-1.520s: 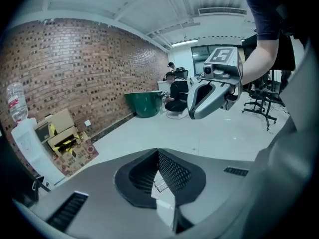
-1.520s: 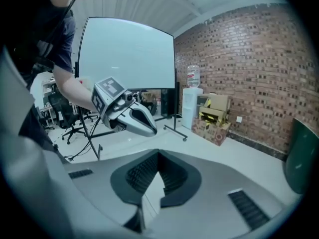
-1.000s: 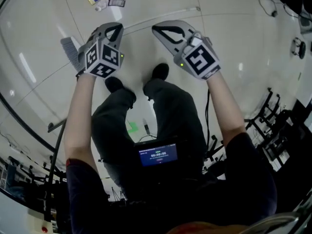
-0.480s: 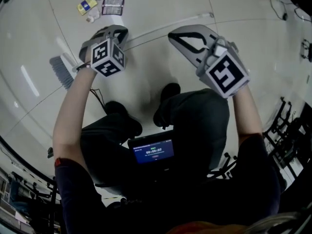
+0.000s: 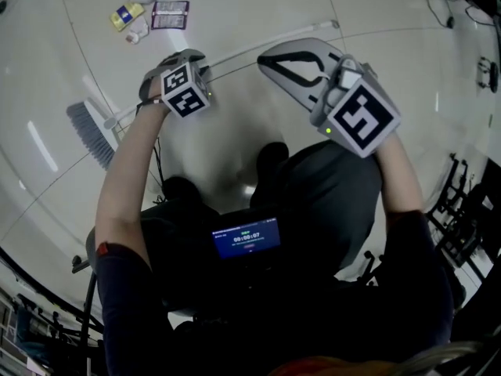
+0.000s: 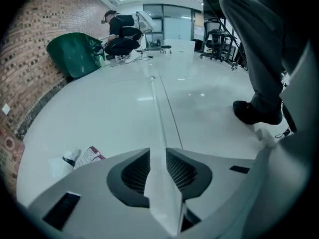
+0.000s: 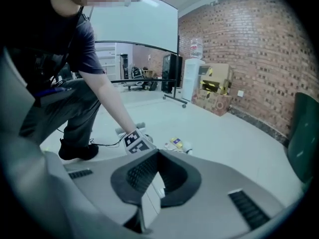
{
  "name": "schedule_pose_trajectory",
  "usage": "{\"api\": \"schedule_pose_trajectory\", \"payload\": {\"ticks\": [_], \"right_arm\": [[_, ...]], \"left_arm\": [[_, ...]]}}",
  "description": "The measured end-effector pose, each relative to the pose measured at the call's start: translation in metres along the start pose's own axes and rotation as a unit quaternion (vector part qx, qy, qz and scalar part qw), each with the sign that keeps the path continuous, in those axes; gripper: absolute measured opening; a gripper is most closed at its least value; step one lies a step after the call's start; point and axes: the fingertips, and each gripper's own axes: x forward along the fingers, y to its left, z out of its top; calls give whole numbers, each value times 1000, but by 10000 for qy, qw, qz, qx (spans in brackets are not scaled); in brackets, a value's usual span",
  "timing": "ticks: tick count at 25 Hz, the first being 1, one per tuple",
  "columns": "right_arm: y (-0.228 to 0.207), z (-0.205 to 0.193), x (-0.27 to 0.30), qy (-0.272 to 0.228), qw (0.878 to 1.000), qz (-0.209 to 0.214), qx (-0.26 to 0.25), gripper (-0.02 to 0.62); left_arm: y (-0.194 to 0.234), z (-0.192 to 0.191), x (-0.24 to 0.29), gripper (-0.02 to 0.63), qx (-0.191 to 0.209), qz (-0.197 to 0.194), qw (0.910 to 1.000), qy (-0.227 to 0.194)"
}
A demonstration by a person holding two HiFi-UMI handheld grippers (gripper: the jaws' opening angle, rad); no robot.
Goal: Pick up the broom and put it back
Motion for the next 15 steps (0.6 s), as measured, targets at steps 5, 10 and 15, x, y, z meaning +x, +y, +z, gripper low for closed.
{"api": "schedule_pose_trajectory", "payload": {"ticks": [5, 10, 15], "right_arm": [[10, 2, 3, -122, 9995, 223, -205, 18], [4, -9, 0, -118, 9998, 149, -15, 18], [0, -23, 0, -11, 9998, 132, 167, 18]], "left_arm": [[-3, -12, 23, 141, -46, 59, 9997, 213], [-16, -33, 42, 141, 184, -43, 9985, 505], [-17, -38, 59, 141, 294, 16, 9979, 579]]}}
